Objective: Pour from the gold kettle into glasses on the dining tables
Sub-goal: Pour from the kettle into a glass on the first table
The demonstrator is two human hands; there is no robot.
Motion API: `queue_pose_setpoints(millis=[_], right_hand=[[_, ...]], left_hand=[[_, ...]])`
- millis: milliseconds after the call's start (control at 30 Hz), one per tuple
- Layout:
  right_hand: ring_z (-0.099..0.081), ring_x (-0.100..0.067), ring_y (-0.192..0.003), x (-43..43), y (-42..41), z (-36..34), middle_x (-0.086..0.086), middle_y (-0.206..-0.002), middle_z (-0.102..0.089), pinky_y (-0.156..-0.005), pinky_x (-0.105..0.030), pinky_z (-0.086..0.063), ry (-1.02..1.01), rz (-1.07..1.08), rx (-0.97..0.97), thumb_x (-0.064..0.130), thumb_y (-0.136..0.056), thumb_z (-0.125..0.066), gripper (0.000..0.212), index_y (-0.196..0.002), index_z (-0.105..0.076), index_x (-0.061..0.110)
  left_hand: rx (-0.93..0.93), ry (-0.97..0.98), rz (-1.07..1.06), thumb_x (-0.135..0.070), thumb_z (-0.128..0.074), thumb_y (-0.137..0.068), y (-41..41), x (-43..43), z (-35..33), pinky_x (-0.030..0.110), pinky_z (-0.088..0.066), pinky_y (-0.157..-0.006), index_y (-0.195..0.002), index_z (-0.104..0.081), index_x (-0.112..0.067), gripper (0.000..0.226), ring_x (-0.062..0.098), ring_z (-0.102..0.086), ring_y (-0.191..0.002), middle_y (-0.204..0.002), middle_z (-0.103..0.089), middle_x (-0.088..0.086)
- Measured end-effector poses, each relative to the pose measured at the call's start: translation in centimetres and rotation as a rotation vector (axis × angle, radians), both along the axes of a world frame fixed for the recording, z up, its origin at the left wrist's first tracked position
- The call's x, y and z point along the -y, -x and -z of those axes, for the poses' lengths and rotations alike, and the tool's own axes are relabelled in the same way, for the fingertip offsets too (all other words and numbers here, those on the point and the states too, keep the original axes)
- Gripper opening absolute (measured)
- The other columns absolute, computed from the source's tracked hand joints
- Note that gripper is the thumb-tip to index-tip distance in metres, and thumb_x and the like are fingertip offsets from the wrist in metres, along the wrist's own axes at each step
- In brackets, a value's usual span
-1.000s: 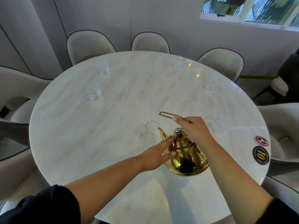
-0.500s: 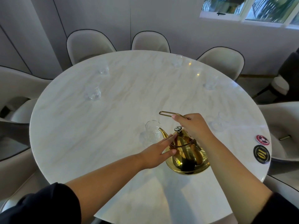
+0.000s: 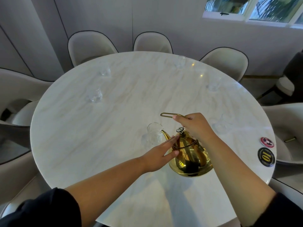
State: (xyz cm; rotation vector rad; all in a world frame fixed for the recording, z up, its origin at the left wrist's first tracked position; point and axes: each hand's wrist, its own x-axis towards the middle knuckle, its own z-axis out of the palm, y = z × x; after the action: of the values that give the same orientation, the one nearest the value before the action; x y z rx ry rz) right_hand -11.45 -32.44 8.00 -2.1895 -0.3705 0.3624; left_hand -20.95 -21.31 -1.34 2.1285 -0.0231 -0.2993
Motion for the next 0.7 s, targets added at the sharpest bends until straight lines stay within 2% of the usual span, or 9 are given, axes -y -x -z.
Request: queue_pose_setpoints(millis=[167,367,567,700], right_hand=[[-0.037,-0.013,-0.048,-0.13,0.02,-0.43,-0.005,-0.057,-0.039,-0.051,-0.024,-0.033,0.016,-0.009,0.018,0.045,-0.087,-0.061,0.044,-0.073,-0.06,0.003],[-0.037,-0.012,-0.046,-0.21,-0.14,-0.59,-0.004,-0.056,-0.039,-0.051,-0.024,-0.033,0.031,-0.008,0.021,0.046,-0.087,-0.061,0.052,-0.087,-0.066,-0.007],[-0.036,-0.013,-0.047,-0.15,-0.3,-0.65,-0.007,-0.06,-0.039,-0.05,-0.024,-0.033,0.042,-0.022,0.025,0.045,-0.087,-0.061,0.056,-0.093,-0.065,-0.01],[-0.039,-0.014,-0.048,0.05,-0.31,-0.69,-0.008,-0.061,-0.042,-0.05,-0.024,-0.034,0.043,-0.022,0.022,0.045,-0.087,-0.062,0.055,-0.092,-0.066,-0.009]], left_hand=[[0.003,-0.002,-0.003,-0.05,-0.032,-0.097,-0.07,-0.13,-0.21,0.025,-0.013,-0.108,-0.144,0.0,-0.048,0.057,0.017,-0.014,-0.145,-0.158,-0.008,-0.011],[0.002,0.004,-0.012,-0.05,-0.031,-0.096,-0.14,-0.11,-0.33,0.025,-0.012,-0.108,-0.145,-0.001,-0.048,0.057,0.017,-0.014,-0.145,-0.158,-0.008,-0.011],[0.003,0.001,-0.014,-0.05,-0.031,-0.096,-0.12,0.13,-0.37,0.024,-0.012,-0.107,-0.145,0.0,-0.048,0.057,0.016,-0.014,-0.145,-0.158,-0.009,-0.01],[-0.006,-0.01,-0.017,-0.051,-0.03,-0.096,-0.17,0.18,-0.44,0.029,-0.013,-0.112,-0.144,0.0,-0.048,0.057,0.017,-0.012,-0.145,-0.158,-0.009,-0.01]])
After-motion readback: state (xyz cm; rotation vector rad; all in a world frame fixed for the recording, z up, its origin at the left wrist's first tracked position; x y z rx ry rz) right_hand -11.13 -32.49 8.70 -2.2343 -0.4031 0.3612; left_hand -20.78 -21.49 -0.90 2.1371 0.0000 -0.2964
